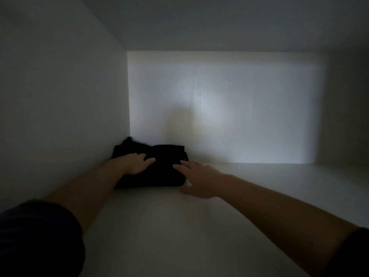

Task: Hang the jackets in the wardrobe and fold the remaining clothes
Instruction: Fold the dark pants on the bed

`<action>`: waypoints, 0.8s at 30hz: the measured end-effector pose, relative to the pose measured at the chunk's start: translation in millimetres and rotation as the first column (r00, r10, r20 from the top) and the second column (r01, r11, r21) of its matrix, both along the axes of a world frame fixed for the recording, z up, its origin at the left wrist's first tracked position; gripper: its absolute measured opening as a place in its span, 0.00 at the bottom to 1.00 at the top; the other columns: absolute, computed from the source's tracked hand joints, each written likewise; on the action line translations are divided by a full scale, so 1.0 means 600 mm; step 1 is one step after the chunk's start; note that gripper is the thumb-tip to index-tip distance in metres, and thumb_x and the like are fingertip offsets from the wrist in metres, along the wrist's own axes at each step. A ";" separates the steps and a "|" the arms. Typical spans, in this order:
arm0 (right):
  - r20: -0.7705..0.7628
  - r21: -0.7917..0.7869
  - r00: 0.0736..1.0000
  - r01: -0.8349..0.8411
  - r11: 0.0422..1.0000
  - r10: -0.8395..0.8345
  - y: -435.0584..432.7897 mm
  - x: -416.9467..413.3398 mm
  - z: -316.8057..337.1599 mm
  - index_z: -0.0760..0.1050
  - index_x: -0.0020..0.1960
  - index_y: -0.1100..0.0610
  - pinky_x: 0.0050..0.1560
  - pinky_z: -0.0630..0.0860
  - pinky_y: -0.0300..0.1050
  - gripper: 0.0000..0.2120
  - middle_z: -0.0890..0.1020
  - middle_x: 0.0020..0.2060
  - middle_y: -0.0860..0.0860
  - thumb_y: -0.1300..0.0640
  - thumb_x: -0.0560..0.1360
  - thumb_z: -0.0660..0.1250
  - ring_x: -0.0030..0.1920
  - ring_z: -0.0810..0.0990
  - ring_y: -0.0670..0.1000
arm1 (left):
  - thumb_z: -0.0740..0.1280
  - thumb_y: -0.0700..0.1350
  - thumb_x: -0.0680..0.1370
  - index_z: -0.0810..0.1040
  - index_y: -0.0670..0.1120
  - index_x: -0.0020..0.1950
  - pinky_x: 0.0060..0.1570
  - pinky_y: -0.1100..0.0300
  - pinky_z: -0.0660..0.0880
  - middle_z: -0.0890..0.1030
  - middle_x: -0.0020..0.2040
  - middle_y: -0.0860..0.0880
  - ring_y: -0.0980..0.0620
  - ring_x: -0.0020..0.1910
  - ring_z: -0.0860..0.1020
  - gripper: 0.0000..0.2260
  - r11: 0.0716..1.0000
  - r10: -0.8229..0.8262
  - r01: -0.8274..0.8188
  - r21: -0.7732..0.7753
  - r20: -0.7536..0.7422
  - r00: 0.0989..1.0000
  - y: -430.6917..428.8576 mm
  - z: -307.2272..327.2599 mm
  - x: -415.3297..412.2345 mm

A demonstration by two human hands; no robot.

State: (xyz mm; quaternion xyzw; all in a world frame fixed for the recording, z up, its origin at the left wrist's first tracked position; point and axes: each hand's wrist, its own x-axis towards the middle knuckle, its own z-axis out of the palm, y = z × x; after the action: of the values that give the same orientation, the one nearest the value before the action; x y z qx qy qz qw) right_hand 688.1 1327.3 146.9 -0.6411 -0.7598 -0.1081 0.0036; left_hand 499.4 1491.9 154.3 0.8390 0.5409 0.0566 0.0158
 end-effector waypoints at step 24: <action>-0.843 0.175 0.245 0.967 0.186 -0.478 -1.397 -0.054 -0.348 0.70 0.65 0.43 0.54 0.70 0.26 0.17 0.74 0.60 0.36 0.55 0.78 0.64 0.60 0.72 0.34 | 0.62 0.50 0.77 0.78 0.55 0.58 0.56 0.70 0.72 0.80 0.55 0.62 0.63 0.58 0.76 0.11 -0.015 -0.496 0.997 0.072 0.865 -0.069 -1.360 -0.322 0.275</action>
State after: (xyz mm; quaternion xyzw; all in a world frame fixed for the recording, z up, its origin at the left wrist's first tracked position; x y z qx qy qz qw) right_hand 655.6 489.1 -62.1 -0.8749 -0.1552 -0.1482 0.4343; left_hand 664.5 676.2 -39.1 0.8121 -0.1930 0.1559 0.5282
